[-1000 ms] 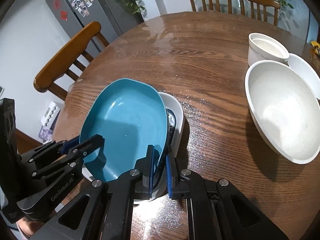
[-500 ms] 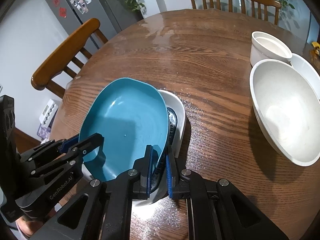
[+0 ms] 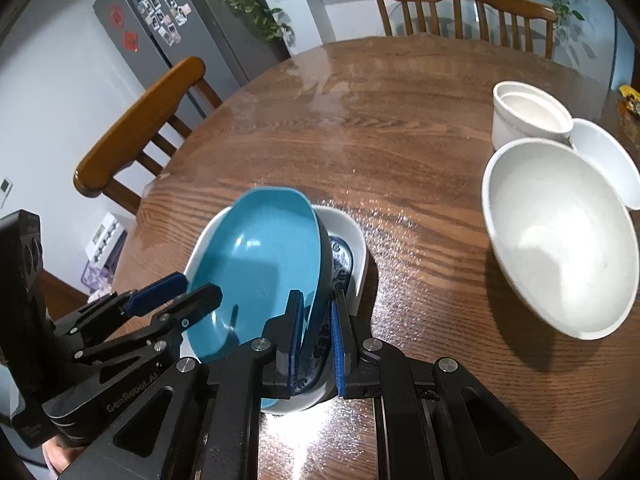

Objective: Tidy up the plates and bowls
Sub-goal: 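Lower the blue plate onto the square plate stack and open both tools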

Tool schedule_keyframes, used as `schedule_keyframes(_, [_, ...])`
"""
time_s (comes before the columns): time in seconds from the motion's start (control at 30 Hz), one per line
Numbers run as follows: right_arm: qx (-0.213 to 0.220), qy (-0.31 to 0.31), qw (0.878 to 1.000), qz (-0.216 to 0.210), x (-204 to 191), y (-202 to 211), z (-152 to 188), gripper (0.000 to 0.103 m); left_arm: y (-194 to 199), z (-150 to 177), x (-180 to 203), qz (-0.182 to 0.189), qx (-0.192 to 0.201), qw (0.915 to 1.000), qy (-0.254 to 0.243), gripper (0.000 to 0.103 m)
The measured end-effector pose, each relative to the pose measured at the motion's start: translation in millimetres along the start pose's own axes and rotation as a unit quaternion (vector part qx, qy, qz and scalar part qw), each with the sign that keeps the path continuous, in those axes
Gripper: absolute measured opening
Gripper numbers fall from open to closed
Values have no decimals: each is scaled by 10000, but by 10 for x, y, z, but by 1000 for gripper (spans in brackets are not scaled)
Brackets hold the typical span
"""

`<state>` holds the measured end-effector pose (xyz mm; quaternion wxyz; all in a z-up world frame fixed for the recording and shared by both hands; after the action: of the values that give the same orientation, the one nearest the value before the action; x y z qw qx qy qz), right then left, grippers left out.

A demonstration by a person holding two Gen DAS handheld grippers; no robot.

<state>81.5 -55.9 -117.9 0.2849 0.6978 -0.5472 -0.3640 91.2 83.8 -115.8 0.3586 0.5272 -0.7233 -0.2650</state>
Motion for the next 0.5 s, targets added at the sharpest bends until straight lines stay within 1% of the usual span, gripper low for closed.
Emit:
schedule_keyframes(0.03, [48, 9, 10000, 3, 8, 37, -12, 12, 43, -25, -1, -55, 93, 9999, -18, 75])
schedule_keyframes(0.07, [84, 20, 10000, 7, 15, 66, -19, 12, 115, -66, -5, -115, 260, 9996, -35, 77])
schedule_keyframes(0.17, [219, 51, 9997, 37, 51, 168, -55, 14, 230, -130, -9, -128, 432, 9990, -18, 77])
schedule_keyframes(0.2, [249, 73, 9996, 69, 76, 206, -63, 21, 268, -152, -10, -126, 486, 9987, -3, 78])
schedule_keyframes(0.3, [390, 19, 9992, -14, 106, 305, -101, 35, 309, -173, 7, -135, 554, 9984, 15, 78])
schedule_keyframes(0.5, [564, -110, 9983, -89, 204, 488, -155, 36, 281, -148, 144, -41, 448, 9990, -45, 78])
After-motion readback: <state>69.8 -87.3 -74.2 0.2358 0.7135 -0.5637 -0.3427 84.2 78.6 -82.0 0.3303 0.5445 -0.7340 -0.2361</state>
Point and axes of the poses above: each gripper's, at about its wrist camera, not at the fingertips, and y roughly against the way its jaws point, x to its right, z to its underside, the point moved 9 cm from there along -y, roughly the way its jaws point, and after that the axes turned 7 degrees about z, right-handed, at the moved point
